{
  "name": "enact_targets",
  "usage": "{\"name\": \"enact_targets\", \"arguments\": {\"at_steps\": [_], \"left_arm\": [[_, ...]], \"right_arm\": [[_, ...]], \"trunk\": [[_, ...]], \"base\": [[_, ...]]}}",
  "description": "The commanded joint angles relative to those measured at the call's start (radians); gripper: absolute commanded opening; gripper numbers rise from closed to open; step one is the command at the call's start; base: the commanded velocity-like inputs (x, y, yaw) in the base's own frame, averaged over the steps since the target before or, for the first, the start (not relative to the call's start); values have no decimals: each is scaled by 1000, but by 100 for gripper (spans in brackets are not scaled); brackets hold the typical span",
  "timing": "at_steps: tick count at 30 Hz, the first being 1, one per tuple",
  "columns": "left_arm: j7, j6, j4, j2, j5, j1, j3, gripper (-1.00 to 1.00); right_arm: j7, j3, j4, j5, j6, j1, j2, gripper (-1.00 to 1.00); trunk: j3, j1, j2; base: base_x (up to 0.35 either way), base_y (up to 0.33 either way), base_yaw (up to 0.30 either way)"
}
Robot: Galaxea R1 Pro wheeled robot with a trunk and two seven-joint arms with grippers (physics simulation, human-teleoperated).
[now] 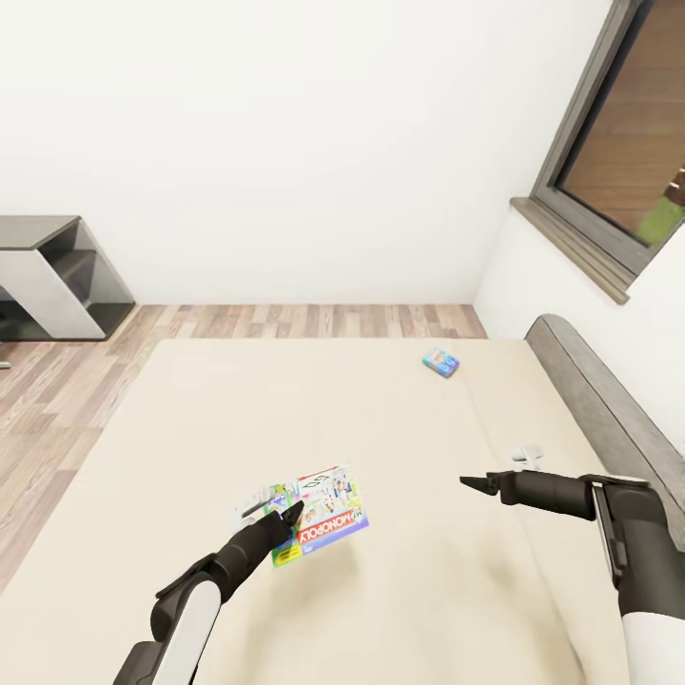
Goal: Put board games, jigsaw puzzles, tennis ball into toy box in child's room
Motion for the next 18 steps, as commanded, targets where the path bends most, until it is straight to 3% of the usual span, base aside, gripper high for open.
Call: {"name": "enact_targets", "arguments": {"at_steps": [1,18], "left_arm": [[10,4,-2,0,10,-1,0,-100],[9,4,-2,1,11,-1,2,-100]], "right_arm": [[10,-1,-1,10,6,-1,1,100],[11,2,-1,10,6,0,4,100]], "trunk": [[0,1,-2],[26,1,-2]], "base": [[0,0,-85],[0,0,-91]]}}
